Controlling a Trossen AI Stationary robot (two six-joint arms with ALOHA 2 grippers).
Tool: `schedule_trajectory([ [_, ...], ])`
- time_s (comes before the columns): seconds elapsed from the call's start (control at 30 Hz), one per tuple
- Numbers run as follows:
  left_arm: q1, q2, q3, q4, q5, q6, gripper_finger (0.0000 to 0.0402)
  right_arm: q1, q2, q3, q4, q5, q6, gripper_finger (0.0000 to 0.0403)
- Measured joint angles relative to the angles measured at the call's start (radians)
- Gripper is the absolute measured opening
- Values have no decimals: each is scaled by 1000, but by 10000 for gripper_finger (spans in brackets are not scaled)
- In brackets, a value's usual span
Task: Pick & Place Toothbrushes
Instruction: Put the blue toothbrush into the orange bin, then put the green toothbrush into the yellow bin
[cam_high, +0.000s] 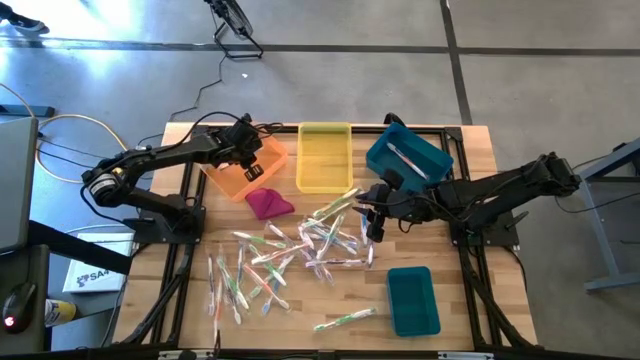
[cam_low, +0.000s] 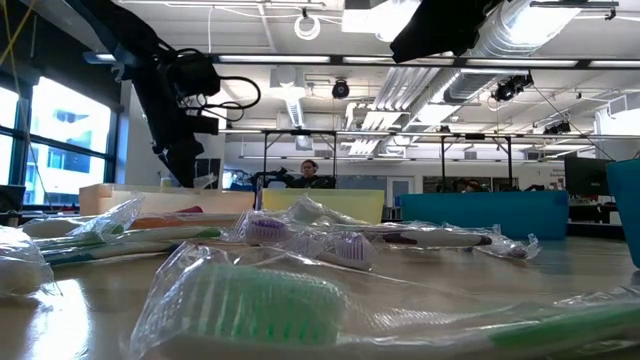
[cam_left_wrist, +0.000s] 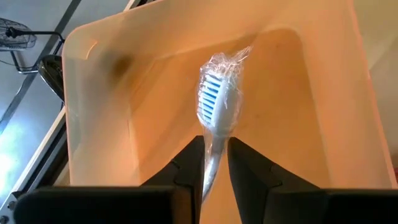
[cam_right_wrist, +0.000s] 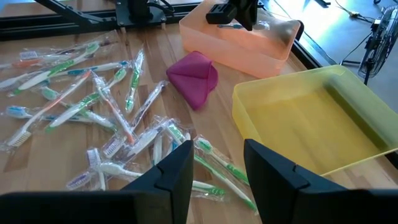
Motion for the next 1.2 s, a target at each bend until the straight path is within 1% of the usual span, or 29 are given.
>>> schedule_trajectory([
  [0.43,0,0,0,8,5,15,71,0,0,-1,-15,0,0,134],
  [0.53,0,0,0,8,27,26,83,0,0,-1,-15,0,0,134],
  [0.73,0,0,0,16,27,33,120,0,0,-1,-15,0,0,134],
  [0.97,0,-1,0,62,28,33,124,0,0,-1,-14,0,0,134],
  [1.07,0,-1,0,65,59,42,124,0,0,-1,-14,0,0,134],
  [1.2,-6,-4,0,67,96,123,124,0,0,-1,-14,0,0,134],
])
